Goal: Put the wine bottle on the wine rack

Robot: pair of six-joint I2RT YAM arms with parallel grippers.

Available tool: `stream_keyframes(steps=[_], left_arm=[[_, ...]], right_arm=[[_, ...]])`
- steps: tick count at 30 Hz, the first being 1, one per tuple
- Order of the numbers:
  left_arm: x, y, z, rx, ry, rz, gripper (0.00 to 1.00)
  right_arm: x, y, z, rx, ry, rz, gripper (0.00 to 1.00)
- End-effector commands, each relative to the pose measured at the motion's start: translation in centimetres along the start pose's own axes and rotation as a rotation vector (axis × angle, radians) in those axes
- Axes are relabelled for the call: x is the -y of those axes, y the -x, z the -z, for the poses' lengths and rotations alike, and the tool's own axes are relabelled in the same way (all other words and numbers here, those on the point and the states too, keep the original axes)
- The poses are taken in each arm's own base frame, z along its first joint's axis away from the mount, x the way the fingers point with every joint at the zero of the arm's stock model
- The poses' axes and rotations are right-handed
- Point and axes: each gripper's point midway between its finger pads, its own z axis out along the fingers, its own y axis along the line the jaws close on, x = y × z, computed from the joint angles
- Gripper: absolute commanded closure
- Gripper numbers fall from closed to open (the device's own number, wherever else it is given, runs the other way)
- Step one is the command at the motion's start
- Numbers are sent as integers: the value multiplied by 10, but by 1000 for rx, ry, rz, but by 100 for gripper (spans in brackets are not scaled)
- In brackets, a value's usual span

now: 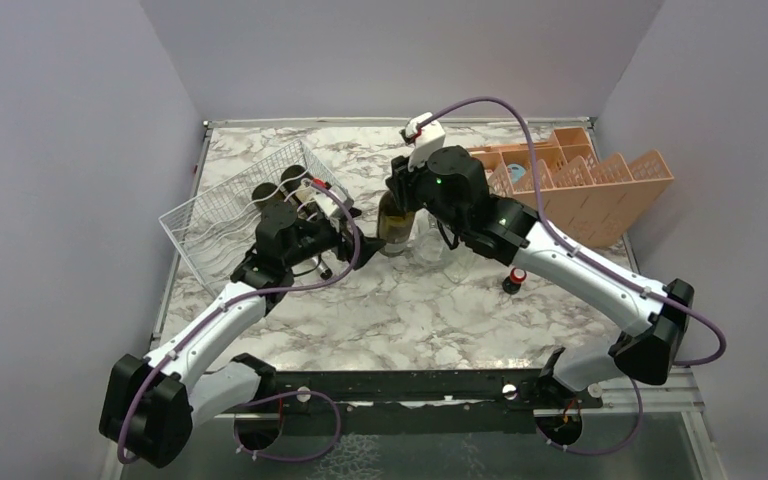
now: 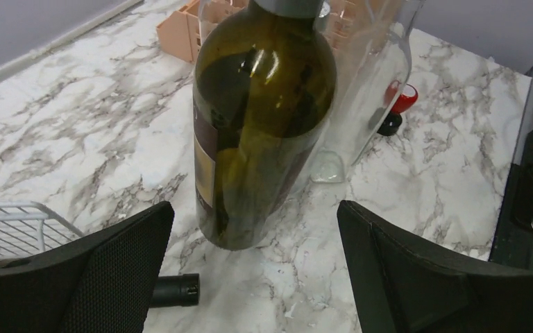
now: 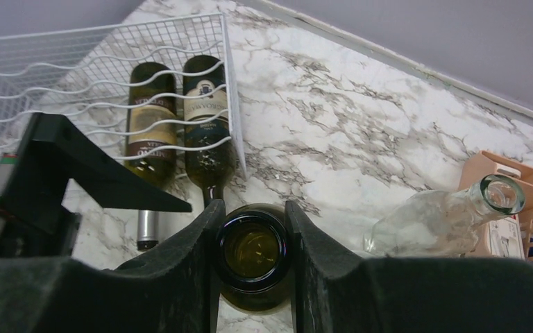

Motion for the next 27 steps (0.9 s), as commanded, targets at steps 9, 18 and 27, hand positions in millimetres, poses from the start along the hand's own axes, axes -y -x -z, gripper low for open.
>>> stream_keyframes(steps=[9, 18, 27], left_arm=[[-8, 8, -31, 116, 48, -107, 1], [21, -7, -43, 125, -94, -294, 1], [26, -2, -45, 190, -103, -346, 12]], right_arm=[[-16, 98, 54, 253, 162, -174, 99], [-18, 117, 73, 300, 210, -208, 99], [-14, 125, 92, 335, 225, -225, 99]])
